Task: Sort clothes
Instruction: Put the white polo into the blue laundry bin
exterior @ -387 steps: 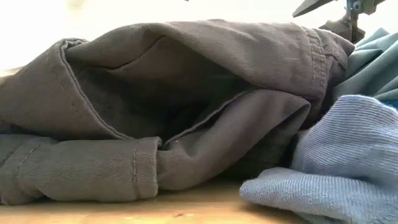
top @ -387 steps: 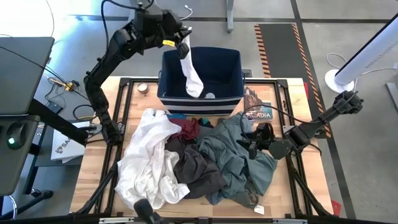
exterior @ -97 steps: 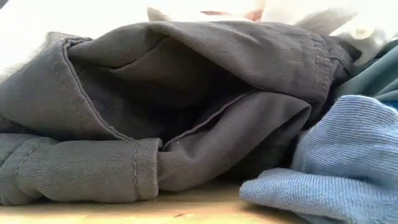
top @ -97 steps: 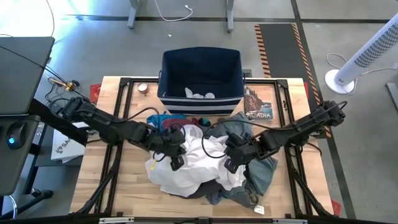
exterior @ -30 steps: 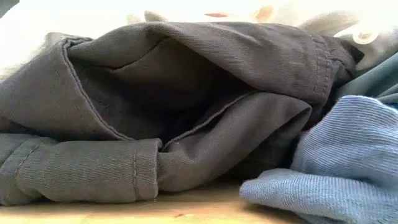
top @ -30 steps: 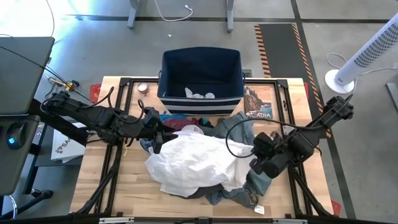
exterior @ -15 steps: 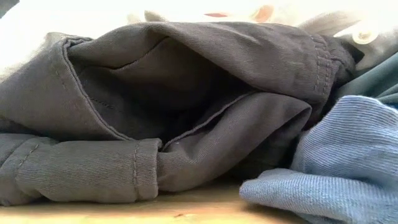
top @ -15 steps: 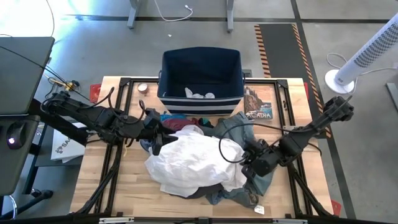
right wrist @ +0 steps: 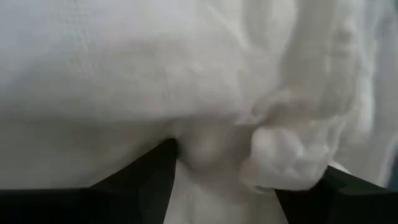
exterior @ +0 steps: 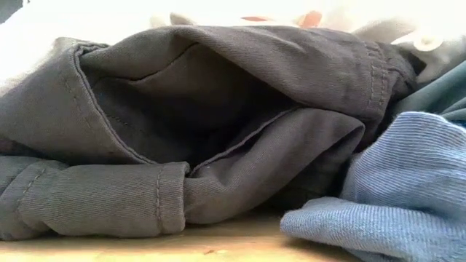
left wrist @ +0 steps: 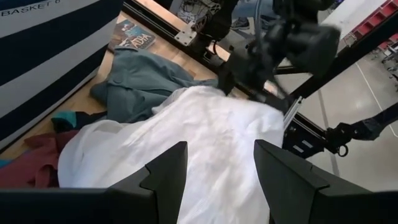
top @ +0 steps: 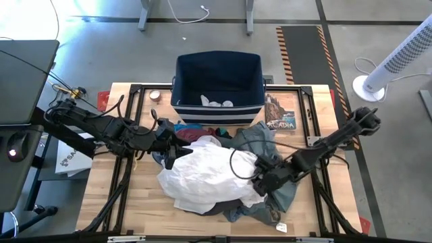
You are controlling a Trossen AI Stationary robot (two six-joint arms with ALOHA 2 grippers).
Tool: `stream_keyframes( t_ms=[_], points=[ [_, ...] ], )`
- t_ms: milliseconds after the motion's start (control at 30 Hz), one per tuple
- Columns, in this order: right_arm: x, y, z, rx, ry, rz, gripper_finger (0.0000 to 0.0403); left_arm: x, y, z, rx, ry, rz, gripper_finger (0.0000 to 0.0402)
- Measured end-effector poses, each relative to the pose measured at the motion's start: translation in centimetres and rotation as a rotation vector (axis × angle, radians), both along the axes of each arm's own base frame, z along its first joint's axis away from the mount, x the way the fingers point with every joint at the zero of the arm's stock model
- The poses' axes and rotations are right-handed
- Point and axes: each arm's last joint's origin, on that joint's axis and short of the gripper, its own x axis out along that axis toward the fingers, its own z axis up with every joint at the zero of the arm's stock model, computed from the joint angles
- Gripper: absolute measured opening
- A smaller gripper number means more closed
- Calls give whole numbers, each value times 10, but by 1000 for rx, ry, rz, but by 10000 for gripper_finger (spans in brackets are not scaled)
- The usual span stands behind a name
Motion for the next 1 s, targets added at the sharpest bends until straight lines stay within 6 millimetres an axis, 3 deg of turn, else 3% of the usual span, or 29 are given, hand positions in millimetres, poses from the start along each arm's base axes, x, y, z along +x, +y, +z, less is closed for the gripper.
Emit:
stream_keyframes(
  t_ms=[133, 200, 267, 400, 567, 767, 867, 1000],
  points=[
    [13, 9, -25, -30, 87, 6, 234, 0, 0, 0, -2, 0, 2, 184],
    [16, 12, -34, -37, 136, -7, 210, 0, 0, 0, -10, 0, 5, 184],
    [18, 16, -39, -43, 175, -15, 163, 0, 0, 0, -17, -1, 7, 184],
    [14, 21, -34, -74, 244, 10, 29, 0, 0, 0, -18, 0, 8, 184],
    [-4, 17, 2, -182, 354, -27, 13, 0, 0, 0, -18, 0, 8, 184],
    [-43, 9, 72, -345, 337, -189, 5, 0, 0, 0, -18, 1, 9, 184],
    [-58, 7, 104, -344, 223, -259, 5, 0, 0, 0, -19, 1, 9, 184],
    [-70, -3, 132, -309, 19, -339, 3, 0, 0, 0, -27, -3, 12, 184]
  ],
)
